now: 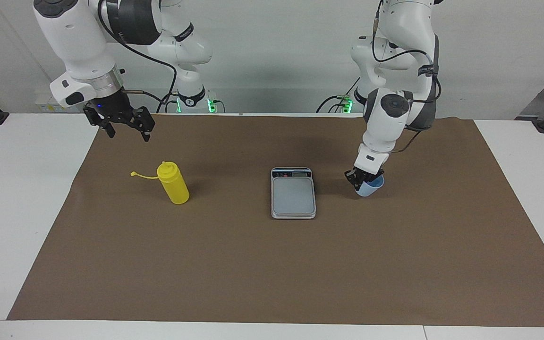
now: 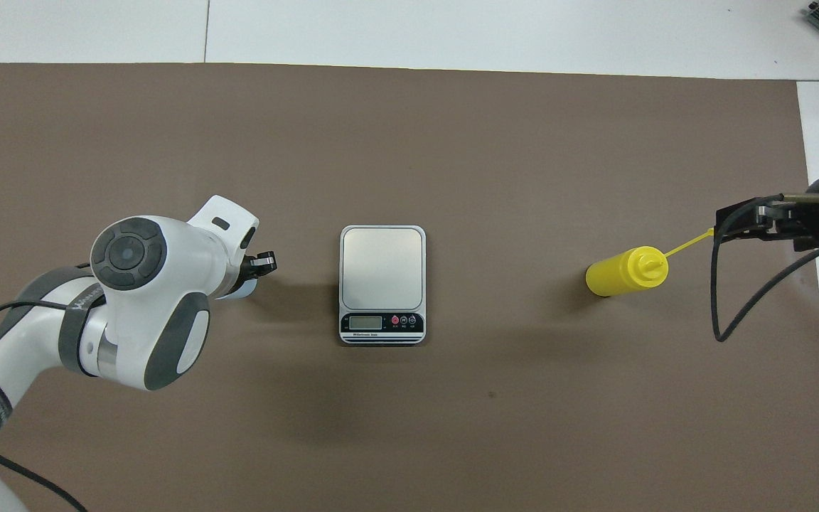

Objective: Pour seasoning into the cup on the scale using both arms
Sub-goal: 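Lift the blue cup with the left gripper and carry it over the scale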

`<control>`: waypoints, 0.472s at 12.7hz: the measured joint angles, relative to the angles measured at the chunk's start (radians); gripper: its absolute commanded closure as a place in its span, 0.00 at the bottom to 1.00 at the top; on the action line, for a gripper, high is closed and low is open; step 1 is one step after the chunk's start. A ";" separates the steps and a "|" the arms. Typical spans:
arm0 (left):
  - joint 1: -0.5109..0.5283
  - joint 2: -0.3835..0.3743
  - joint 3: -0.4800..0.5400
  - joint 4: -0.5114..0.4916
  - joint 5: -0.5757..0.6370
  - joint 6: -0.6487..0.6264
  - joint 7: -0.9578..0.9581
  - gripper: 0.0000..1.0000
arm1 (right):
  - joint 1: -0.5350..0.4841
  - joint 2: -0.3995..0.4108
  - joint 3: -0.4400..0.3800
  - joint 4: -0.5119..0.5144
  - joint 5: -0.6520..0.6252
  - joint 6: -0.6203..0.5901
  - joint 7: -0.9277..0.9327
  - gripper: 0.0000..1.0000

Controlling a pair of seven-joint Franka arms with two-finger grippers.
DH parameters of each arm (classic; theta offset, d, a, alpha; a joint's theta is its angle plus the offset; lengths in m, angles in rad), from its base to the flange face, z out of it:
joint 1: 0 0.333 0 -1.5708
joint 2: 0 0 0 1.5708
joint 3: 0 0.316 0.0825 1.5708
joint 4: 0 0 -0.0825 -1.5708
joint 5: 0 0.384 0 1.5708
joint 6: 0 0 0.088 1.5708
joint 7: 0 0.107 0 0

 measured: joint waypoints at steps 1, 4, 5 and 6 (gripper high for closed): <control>-0.018 0.001 0.000 0.008 0.000 0.000 -0.025 1.00 | 0.000 0.000 0.000 0.000 0.000 0.000 0.000 0.00; -0.068 0.019 0.002 0.049 0.000 -0.004 -0.109 1.00 | 0.001 0.000 0.000 -0.001 0.004 -0.001 -0.001 0.00; -0.087 0.035 0.002 0.076 0.000 -0.019 -0.147 1.00 | 0.001 0.000 0.000 -0.002 0.012 -0.001 -0.006 0.00; -0.105 0.056 0.002 0.114 0.000 -0.044 -0.183 1.00 | 0.001 0.000 0.000 -0.004 0.017 0.000 -0.024 0.00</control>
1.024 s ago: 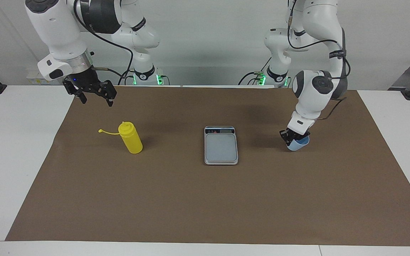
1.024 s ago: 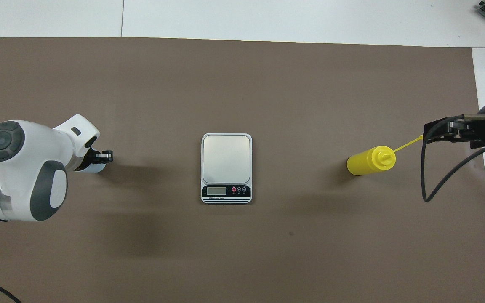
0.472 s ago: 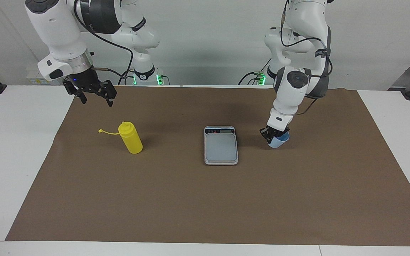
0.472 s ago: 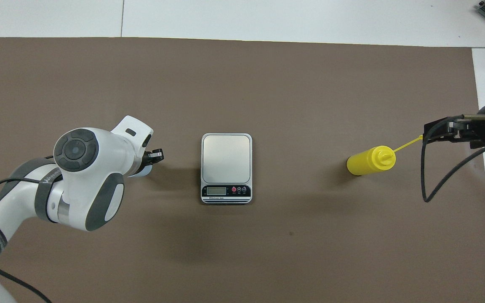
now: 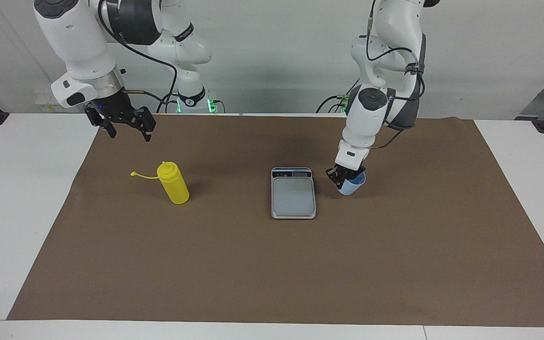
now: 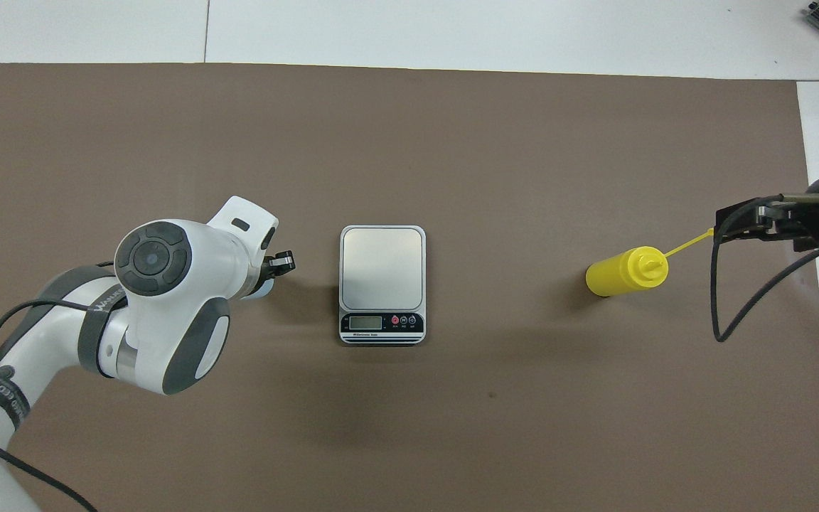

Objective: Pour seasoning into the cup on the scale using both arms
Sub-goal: 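Lift the blue cup with the left gripper and carry it over the scale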

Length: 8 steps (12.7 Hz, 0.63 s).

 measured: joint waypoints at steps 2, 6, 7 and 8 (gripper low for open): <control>-0.032 0.053 0.000 0.093 0.000 -0.060 -0.061 1.00 | -0.003 -0.003 0.000 -0.014 0.007 0.011 -0.073 0.00; -0.087 0.144 0.000 0.229 0.000 -0.124 -0.153 1.00 | -0.077 -0.047 -0.002 -0.138 0.124 0.133 -0.316 0.00; -0.095 0.161 0.001 0.259 0.000 -0.139 -0.165 1.00 | -0.098 -0.064 -0.002 -0.181 0.145 0.172 -0.378 0.00; -0.099 0.173 0.001 0.281 0.001 -0.156 -0.170 1.00 | -0.112 -0.081 -0.003 -0.222 0.170 0.209 -0.431 0.00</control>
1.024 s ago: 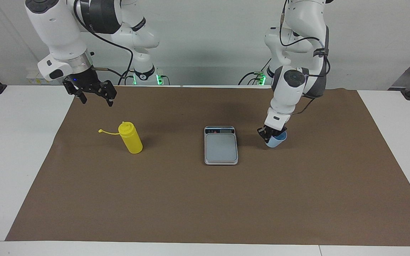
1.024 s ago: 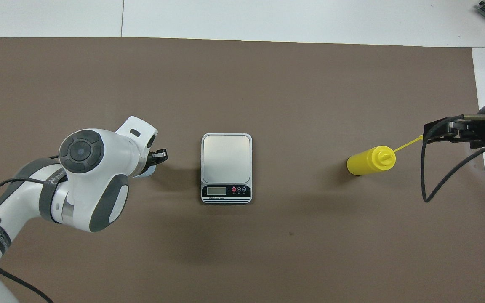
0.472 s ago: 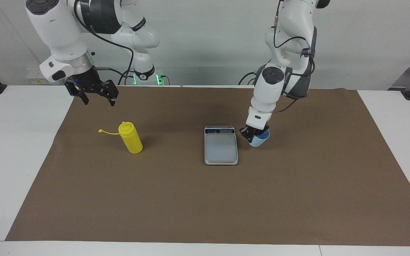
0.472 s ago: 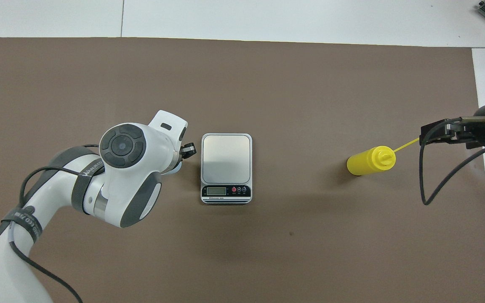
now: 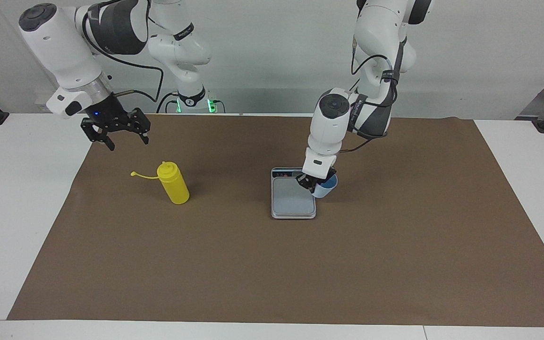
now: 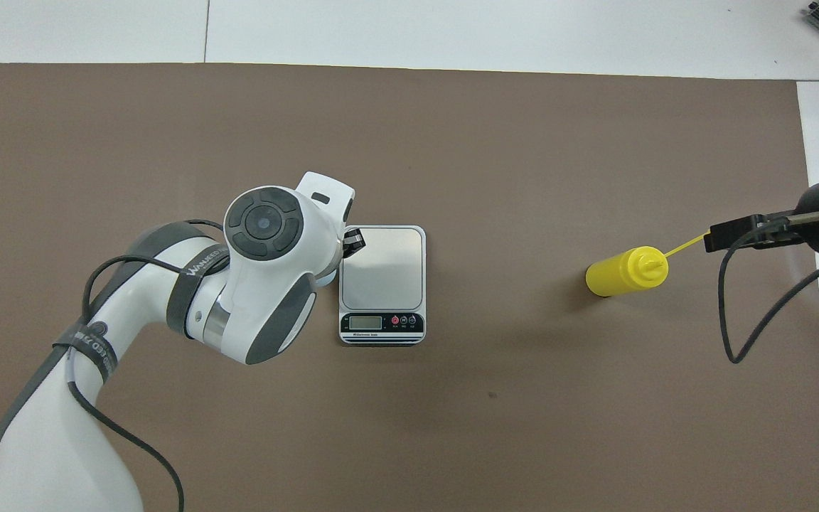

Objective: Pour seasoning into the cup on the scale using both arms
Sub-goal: 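Lift the blue cup with the left gripper and carry it over the scale, then lower the blue cup onto the scale and open the left gripper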

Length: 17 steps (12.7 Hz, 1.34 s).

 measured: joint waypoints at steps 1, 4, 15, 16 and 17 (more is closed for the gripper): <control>-0.005 0.010 0.001 0.015 0.005 -0.019 -0.001 1.00 | -0.011 -0.016 0.000 -0.040 0.035 0.034 -0.054 0.00; -0.020 0.042 0.001 0.058 0.021 -0.056 -0.007 1.00 | -0.053 -0.045 -0.001 -0.144 0.144 0.112 -0.252 0.00; -0.077 0.123 0.001 0.154 0.038 -0.069 -0.101 1.00 | -0.082 -0.051 -0.002 -0.197 0.212 0.153 -0.400 0.00; -0.077 0.127 0.002 0.156 0.051 -0.069 -0.101 1.00 | -0.082 -0.051 -0.002 -0.197 0.212 0.153 -0.400 0.00; -0.077 0.129 0.002 0.156 0.059 -0.070 -0.102 1.00 | -0.082 -0.051 -0.002 -0.197 0.212 0.154 -0.400 0.00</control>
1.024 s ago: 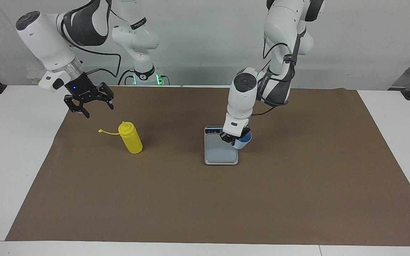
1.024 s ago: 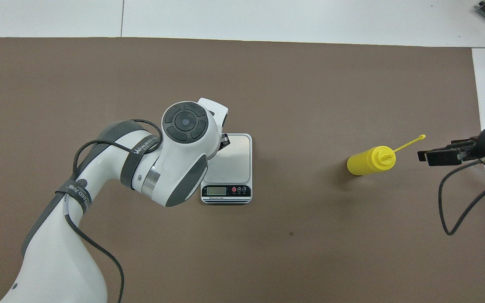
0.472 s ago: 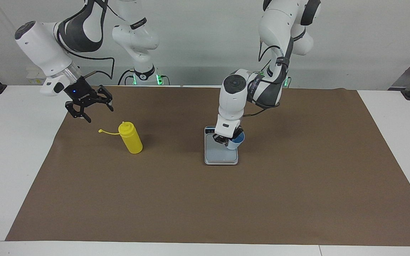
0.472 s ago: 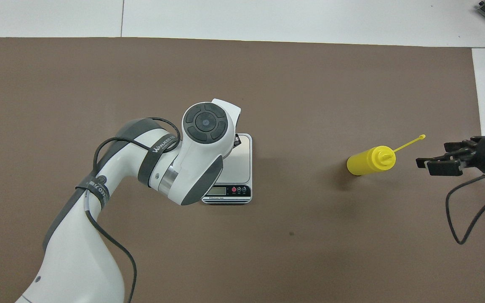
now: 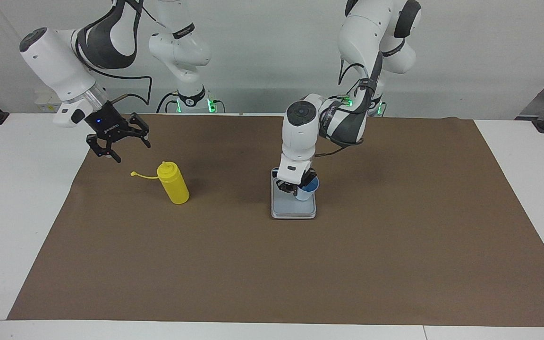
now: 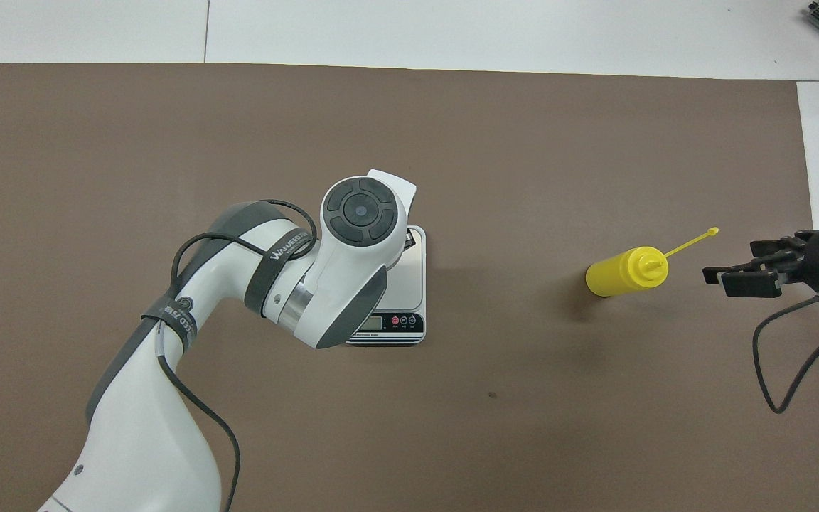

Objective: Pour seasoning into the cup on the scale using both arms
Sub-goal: 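Lower the blue cup onto the scale and open the left gripper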

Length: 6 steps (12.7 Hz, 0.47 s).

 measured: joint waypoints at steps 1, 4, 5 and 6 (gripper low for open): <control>-0.001 0.001 0.000 0.000 0.003 0.000 0.000 1.00 | 0.000 0.000 0.000 0.000 0.000 0.000 0.000 0.00; -0.010 0.001 0.000 0.001 0.004 0.000 -0.006 1.00 | 0.000 0.000 0.000 0.000 0.000 0.000 0.000 0.00; -0.012 0.002 0.000 0.001 0.004 0.000 -0.011 1.00 | 0.000 0.000 0.000 0.000 0.000 0.000 0.000 0.00; -0.012 0.003 0.000 0.001 0.004 0.000 -0.013 1.00 | 0.000 0.000 0.000 0.000 0.000 0.000 0.000 0.00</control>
